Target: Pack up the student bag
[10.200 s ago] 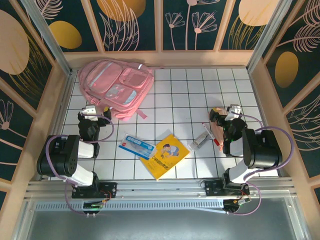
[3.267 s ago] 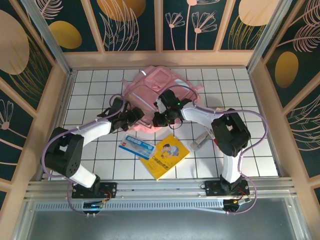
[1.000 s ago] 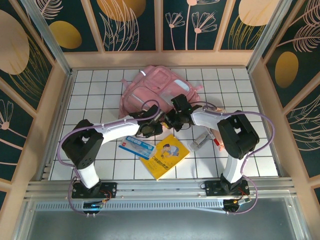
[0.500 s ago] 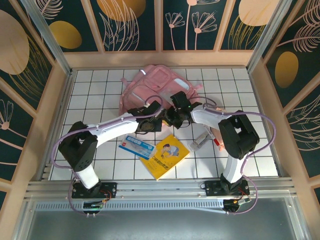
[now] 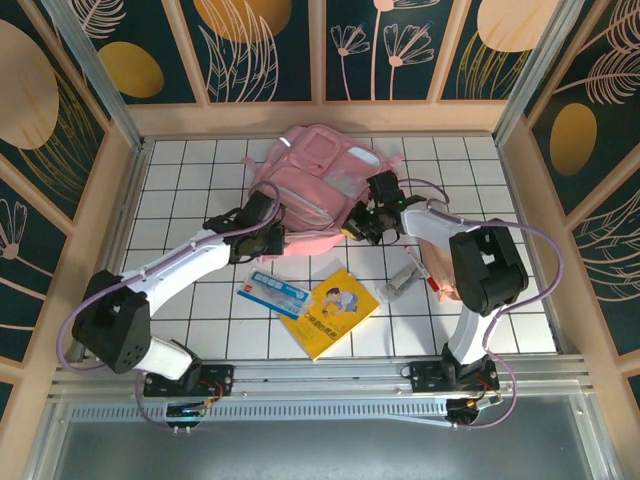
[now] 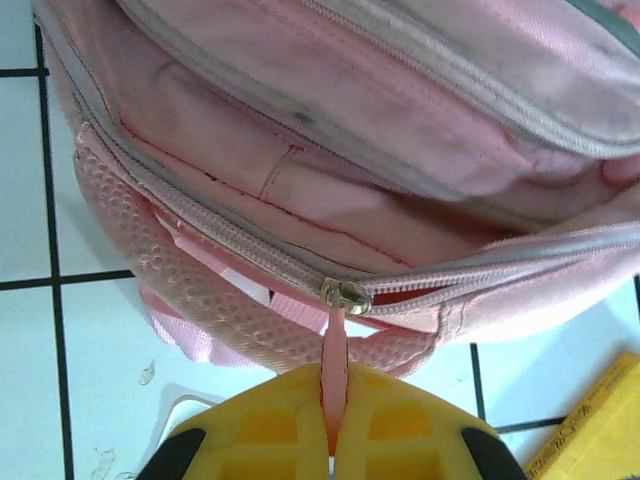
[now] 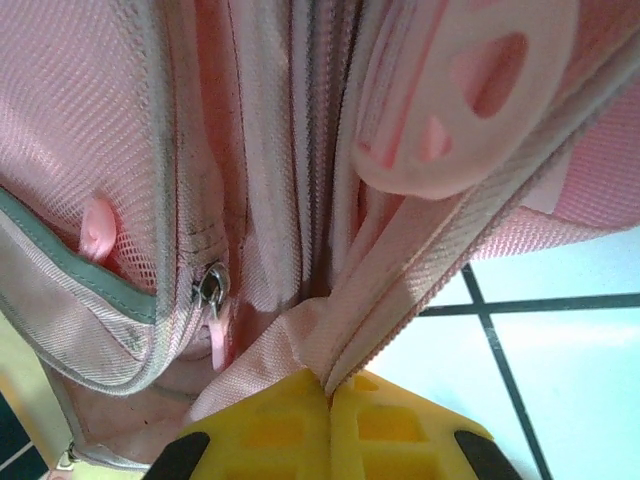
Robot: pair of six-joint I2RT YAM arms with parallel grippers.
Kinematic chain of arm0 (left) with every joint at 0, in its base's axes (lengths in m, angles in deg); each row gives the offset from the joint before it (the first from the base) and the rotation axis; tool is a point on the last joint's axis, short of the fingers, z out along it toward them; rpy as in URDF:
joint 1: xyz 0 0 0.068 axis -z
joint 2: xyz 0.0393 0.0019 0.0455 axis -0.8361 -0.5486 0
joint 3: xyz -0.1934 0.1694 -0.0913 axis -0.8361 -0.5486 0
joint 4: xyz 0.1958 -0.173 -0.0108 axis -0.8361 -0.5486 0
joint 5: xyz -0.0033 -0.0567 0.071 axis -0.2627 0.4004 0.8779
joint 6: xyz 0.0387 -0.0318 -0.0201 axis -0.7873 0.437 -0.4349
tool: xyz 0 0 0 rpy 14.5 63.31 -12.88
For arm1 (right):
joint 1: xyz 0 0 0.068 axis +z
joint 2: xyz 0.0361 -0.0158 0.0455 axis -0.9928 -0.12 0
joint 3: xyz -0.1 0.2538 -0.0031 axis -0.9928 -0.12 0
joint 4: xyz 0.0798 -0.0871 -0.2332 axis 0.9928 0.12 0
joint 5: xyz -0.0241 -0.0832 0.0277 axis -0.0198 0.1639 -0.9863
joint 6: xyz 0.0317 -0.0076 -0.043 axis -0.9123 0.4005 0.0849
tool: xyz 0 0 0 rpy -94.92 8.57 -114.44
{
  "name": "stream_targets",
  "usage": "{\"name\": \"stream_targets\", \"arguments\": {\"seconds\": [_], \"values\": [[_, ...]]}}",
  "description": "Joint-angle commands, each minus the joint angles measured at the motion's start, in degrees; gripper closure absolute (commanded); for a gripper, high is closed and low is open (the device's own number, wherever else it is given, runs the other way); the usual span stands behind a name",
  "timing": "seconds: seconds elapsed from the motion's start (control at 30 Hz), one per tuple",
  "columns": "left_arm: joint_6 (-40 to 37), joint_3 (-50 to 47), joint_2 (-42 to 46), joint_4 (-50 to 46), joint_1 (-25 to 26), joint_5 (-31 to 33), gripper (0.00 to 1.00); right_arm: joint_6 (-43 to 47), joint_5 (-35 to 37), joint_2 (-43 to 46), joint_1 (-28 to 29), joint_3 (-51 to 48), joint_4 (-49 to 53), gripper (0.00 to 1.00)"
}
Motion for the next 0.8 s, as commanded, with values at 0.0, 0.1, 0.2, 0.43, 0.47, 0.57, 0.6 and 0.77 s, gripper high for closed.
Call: {"name": "stream_targets", "arguments": {"seconds": [0.0,0.1,0.2,0.43,0.47,0.57,0.6,0.77], "values": [[0.2,-1.7,3.1,3.8,0.0,-7.1,1.0,6.4,-1.0,4.1,0.3,1.4,-1.2,0.64],[3.1,-3.3,5.4,7.1,0.0,-10.7,1.0,13.9,0.6,7.1,2.0,1.5,-0.3,0.54],[3.8,-3.2,6.7,7.6,0.0,-12.3,1.0,28.5,6.0,10.0,3.7,3.2,3.7,0.53],[4.5,-3.0,7.4,9.3,-0.1,-18.5,1.0,78.5,5.1,16.0,14.6,0.3,5.3,0.5],[4.5,-3.0,7.4,10.0,0.0,-19.3,1.0,83.2,5.4,15.9,15.4,-0.2,5.2,0.5],[4.7,-3.4,7.5,11.2,0.0,-20.3,1.0,87.9,8.3,13.2,15.8,1.0,4.0,0.5],[4.7,-3.5,7.6,11.2,0.0,-20.2,1.0,89.5,8.8,12.0,15.7,1.8,4.5,0.51],[3.9,-3.9,7.5,11.1,0.0,-20.8,1.0,96.4,10.3,7.6,15.5,2.4,4.9,0.55]]}}
